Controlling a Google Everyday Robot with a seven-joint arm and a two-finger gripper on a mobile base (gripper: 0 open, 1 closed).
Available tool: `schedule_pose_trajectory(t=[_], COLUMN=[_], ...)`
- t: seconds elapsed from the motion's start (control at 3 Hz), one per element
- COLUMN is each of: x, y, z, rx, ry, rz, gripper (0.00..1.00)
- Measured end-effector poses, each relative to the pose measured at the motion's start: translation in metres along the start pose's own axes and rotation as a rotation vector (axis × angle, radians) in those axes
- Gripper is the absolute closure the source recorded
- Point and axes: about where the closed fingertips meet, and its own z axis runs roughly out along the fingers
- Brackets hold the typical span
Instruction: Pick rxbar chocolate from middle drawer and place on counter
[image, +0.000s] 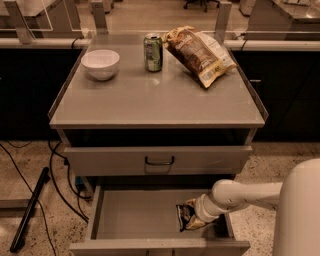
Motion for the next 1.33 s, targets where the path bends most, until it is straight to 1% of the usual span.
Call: schedule_pose_trajectory(t=[0.33, 0.67, 1.0, 1.33], x=[-0.002, -0.011, -0.027, -0.031], y=[0.002, 0.001, -0.001, 0.004], z=[-0.002, -0.018, -0.048, -0.056], rx=[-0.015, -0.025, -0.027, -0.042], ry=[-0.031, -0.101, -0.242, -0.275], rz=[0.031, 0.076, 0.125, 0.14], gripper=[1.0, 1.0, 1.0, 1.0])
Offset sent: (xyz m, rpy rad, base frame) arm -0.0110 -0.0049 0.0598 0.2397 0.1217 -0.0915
